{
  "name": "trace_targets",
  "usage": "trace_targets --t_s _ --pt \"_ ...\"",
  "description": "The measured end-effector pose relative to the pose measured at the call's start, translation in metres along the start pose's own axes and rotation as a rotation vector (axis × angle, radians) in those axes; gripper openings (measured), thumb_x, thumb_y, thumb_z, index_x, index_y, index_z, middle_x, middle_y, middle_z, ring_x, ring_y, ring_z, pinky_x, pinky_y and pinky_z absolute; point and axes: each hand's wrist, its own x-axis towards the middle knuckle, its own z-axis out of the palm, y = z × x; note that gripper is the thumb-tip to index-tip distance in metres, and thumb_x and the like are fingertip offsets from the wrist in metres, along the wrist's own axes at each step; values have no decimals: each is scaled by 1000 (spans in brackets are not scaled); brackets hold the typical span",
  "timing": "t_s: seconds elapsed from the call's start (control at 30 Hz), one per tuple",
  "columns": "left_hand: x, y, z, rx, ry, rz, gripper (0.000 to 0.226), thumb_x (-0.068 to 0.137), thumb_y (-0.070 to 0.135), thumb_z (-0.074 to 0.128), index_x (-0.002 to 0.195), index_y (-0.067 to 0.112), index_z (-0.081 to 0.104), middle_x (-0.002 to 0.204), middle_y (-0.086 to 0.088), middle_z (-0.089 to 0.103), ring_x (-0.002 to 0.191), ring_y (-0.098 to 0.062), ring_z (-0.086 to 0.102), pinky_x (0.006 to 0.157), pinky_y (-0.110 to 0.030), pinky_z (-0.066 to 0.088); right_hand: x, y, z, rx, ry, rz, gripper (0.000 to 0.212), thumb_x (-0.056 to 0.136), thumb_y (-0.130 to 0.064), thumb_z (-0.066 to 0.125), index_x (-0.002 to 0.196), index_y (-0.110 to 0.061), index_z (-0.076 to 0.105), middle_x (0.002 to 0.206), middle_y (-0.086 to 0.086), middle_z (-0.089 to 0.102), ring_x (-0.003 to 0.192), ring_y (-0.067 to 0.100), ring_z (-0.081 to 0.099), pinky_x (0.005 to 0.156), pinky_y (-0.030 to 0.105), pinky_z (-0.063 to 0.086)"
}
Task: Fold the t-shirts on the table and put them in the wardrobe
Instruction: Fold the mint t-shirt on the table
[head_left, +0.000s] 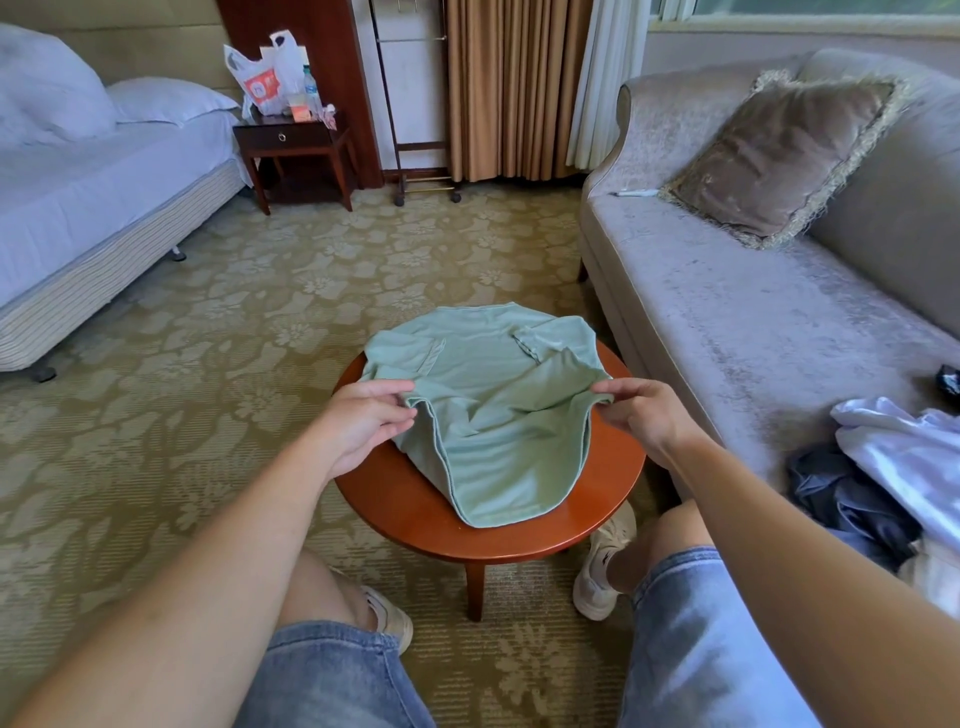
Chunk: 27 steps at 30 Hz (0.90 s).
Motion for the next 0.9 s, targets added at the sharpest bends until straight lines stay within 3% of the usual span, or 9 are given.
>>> trace_targets --t_s 0.07,0.17,0.3,0.43,0.5,0.6,0.7,0.8,0.9 --pt "2 -4 1 74 0 4 37 84 -14 62 116 6 65 116 -19 60 98 -21 64 81 -26 55 2 3 1 -12 13 -30 24 85 16 59 90 -5 69 80 6 63 70 14 59 65 16 55" --pt "6 -9 2 181 -29 7 34 86 -8 64 118 4 64 103 -12 67 94 -18 66 77 -21 57 7 10 1 -99 1 -56 12 87 2 66 96 -4 72 79 5 64 71 14 56 73 25 52" --pt "15 -14 6 300 -12 43 26 87 8 70 113 11 67 96 -4 68 89 -13 64 74 -19 55 11 14 7 -243 24 -92 7 89 -10 68 92 -8 74 85 -2 65 75 13 55 70 24 46" --pt "29 -21 -1 705 164 218 12 89 27 69 100 23 72 113 5 57 110 -14 54 101 -32 43 23 20 10 -373 75 -162 11 88 -16 70 95 -9 75 124 2 58 115 18 52 98 33 42" --pt "30 -21 -3 775 251 311 8 94 27 63 96 22 69 115 3 55 112 -15 50 101 -32 38 26 19 13 -339 107 -177 15 88 -17 70 99 -7 76 135 1 54 125 18 49 107 39 39" --pt "20 -13 -1 717 349 344 17 100 22 52 103 9 63 105 -4 64 95 -20 57 79 -30 40 23 13 20 -321 198 -222 16 92 -21 65 96 -11 77 115 4 70 111 26 63 98 43 49" --pt "11 -7 -7 664 417 367 18 101 22 47 106 10 59 95 -10 65 83 -24 58 69 -32 43 17 2 25 -322 219 -249 19 95 -22 60 93 -14 77 89 2 75 90 24 69 87 45 55" --pt "1 -2 -16 629 454 368 13 102 22 46 104 15 57 93 -1 60 81 -17 54 62 -24 39 7 -8 25 -320 149 -269 20 95 -20 59 96 -14 78 91 -1 75 93 19 69 90 43 54" --pt "-12 3 -22 598 468 368 10 101 21 47 102 17 56 90 1 57 84 -18 54 63 -28 39 -9 -19 22 -311 161 -297 20 96 -18 59 99 -11 77 95 3 74 97 22 68 90 43 54"
